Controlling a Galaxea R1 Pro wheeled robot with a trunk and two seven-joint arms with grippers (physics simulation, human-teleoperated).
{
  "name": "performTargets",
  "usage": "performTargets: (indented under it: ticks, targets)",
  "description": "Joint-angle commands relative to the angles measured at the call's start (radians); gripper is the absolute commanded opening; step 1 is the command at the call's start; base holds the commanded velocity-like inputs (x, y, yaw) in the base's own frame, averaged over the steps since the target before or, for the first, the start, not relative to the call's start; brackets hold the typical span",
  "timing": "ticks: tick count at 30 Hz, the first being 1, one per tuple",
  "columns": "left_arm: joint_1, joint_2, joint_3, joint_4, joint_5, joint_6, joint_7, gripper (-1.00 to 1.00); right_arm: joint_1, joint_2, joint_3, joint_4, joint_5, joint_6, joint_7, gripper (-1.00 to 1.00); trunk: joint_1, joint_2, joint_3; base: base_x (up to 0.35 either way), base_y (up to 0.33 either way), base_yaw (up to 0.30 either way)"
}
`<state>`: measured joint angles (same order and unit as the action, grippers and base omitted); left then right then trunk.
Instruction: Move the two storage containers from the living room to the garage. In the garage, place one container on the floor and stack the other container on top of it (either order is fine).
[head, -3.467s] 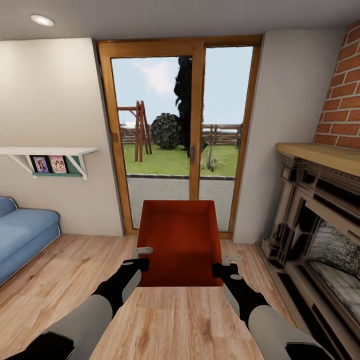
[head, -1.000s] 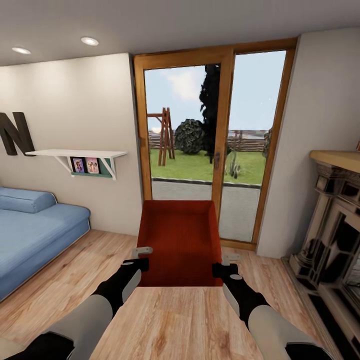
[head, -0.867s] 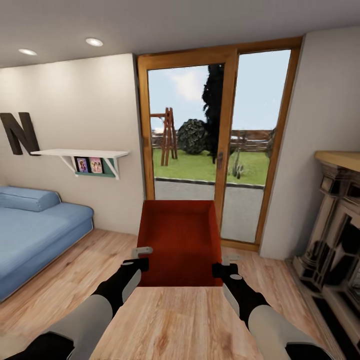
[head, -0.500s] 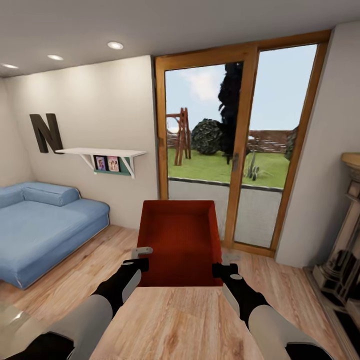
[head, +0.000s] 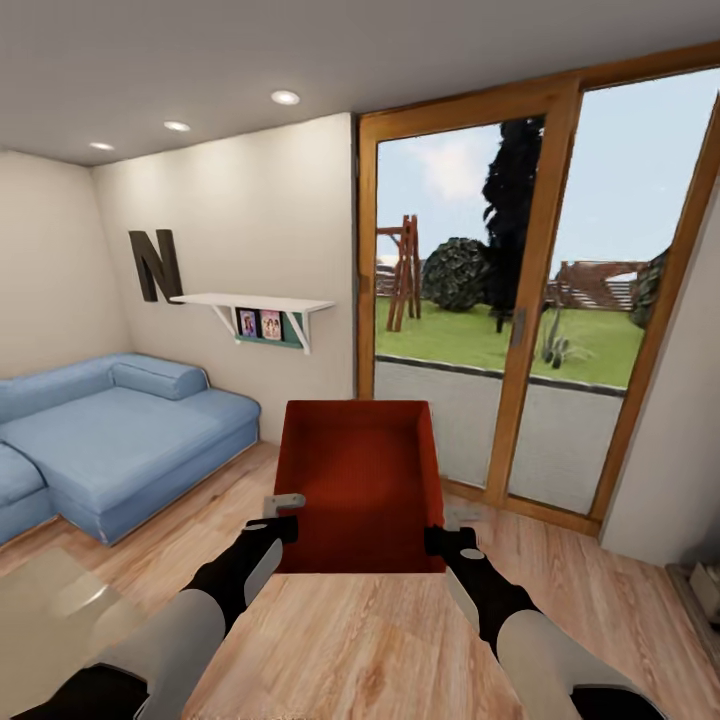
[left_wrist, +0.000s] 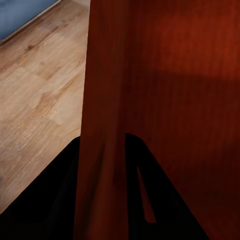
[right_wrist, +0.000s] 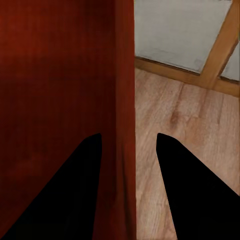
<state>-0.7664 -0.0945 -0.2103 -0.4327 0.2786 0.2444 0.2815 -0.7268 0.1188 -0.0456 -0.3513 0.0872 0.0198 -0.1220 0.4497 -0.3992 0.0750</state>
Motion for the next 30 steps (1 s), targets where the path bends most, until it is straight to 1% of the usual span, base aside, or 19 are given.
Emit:
performTargets:
  ticks: [1, 30]
  targets:
    - [0.0, 0.001, 0.002, 0.0, 0.001, 0.007, 0.015, -1.0, 0.0, 0.001, -0.021, -0.005, 0.02, 0.002, -0.004, -1.0, 0.0, -0.001, 0.0, 0.0, 0.0, 0.273]
    - [0.0, 0.004, 0.003, 0.002, 0.001, 0.004, 0.015, -1.0, 0.0, 0.002, -0.02, -0.005, 0.02, 0.002, -0.004, -1.0, 0.0, -0.001, 0.0, 0.0, 0.0, 0.273]
